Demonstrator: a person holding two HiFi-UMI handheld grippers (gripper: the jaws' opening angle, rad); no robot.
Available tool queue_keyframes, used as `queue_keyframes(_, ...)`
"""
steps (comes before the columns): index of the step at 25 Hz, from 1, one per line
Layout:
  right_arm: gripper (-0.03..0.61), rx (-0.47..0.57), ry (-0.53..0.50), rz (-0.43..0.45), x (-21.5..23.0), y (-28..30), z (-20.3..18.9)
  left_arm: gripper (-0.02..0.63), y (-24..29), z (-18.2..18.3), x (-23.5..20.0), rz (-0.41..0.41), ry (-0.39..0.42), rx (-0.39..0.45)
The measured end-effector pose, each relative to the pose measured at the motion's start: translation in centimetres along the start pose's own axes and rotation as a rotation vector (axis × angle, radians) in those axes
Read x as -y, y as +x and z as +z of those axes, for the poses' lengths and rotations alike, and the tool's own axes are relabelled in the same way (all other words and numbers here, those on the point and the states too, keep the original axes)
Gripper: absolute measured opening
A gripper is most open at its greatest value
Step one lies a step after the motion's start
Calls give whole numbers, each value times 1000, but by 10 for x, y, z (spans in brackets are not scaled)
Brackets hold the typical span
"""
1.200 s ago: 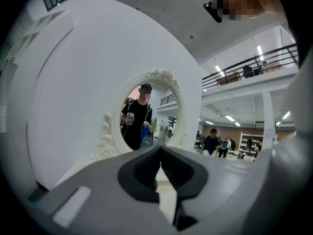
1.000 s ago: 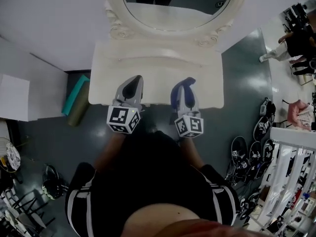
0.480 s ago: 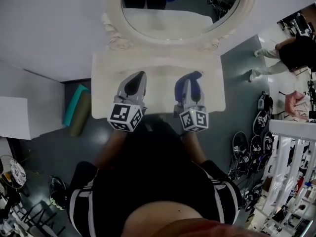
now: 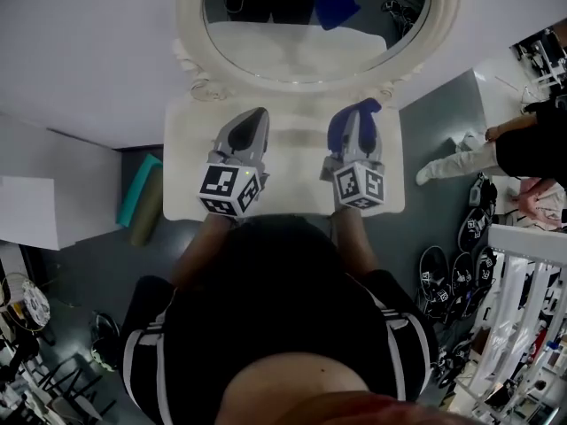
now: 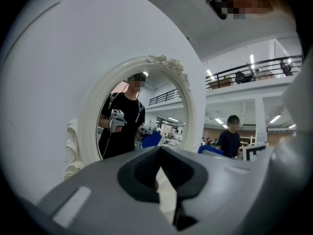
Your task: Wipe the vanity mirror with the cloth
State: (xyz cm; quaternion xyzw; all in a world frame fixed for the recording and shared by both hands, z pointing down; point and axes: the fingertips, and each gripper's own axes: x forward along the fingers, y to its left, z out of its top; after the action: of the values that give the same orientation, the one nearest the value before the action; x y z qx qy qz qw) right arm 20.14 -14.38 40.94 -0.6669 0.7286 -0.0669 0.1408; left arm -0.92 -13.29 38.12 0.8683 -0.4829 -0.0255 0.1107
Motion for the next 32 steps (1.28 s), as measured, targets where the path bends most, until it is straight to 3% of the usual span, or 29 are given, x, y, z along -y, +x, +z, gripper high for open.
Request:
queue_keyframes(9, 41, 85, 0, -34, 37, 66, 32, 9, 55, 8, -7, 14, 13, 16)
queue_keyframes(20, 42, 154, 93, -79, 84, 121, 55, 9, 104, 16, -9, 23, -2, 8)
queue_keyframes(32, 41, 197, 126, -42, 82, 159, 64, 9, 120, 19, -23, 20, -6, -6)
